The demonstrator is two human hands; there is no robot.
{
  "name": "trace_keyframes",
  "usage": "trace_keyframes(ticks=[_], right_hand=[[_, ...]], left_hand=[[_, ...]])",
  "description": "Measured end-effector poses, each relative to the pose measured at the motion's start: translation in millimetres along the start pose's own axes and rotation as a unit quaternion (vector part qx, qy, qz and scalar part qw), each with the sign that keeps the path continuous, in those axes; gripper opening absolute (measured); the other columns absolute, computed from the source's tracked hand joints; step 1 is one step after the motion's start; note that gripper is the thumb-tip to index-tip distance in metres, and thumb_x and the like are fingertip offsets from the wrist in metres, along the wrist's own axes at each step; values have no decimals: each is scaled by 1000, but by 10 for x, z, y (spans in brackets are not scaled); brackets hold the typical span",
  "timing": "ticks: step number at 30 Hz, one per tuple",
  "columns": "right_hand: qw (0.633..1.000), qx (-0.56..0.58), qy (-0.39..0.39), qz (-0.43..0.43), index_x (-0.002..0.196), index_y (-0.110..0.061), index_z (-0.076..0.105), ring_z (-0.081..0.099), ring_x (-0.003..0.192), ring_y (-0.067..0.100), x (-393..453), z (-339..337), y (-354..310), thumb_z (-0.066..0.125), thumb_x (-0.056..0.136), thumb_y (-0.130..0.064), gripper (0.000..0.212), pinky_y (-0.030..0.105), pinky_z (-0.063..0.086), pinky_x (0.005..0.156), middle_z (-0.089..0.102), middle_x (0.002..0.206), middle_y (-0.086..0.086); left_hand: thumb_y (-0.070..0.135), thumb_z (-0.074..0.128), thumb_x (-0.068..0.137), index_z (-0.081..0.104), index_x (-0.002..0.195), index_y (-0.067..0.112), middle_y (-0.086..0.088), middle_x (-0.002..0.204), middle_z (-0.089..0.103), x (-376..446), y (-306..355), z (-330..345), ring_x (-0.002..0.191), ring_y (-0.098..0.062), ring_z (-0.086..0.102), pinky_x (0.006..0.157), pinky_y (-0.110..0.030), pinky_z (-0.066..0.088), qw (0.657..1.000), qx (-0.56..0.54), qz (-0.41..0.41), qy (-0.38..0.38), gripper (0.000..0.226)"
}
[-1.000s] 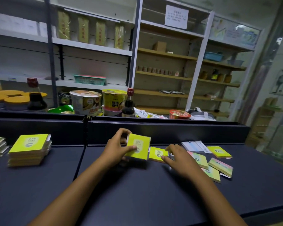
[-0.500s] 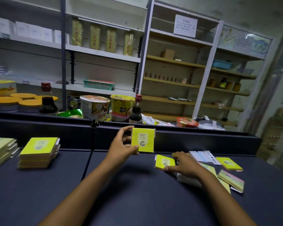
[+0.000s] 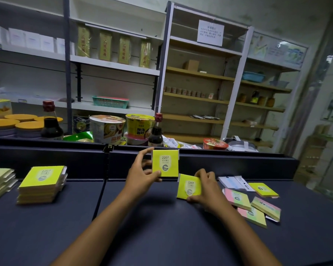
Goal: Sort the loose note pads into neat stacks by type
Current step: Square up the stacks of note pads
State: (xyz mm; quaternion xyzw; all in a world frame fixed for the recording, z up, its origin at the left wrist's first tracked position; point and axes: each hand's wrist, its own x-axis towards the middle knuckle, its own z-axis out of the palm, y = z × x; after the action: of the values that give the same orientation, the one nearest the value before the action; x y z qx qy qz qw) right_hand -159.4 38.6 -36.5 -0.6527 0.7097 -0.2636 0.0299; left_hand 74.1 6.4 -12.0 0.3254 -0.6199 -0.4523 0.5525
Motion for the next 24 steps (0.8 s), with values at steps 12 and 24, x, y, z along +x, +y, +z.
trace_keyframes(ticks=[12,24], right_hand=[[928,355,91,66,118,-30,51,70,81,10,-432,128,-364,70,83,4,52,19,54,59,68,97,3],[851,508,134,25,124,-30,55,74,86,19,-822,442,-1374,60,89,10,53,29,58,59,69,102,11]], left_hand=[[-9,64,85,40,144,27,-10,108,64,-222,136,-174,89,-16,71,71,-30,61,1000,0,11,15,73],[-9,63,87,42,142,28,-8,109,63,-703,348,-1370,92,-19,70,68,-24,59,999,16,19,39,69]])
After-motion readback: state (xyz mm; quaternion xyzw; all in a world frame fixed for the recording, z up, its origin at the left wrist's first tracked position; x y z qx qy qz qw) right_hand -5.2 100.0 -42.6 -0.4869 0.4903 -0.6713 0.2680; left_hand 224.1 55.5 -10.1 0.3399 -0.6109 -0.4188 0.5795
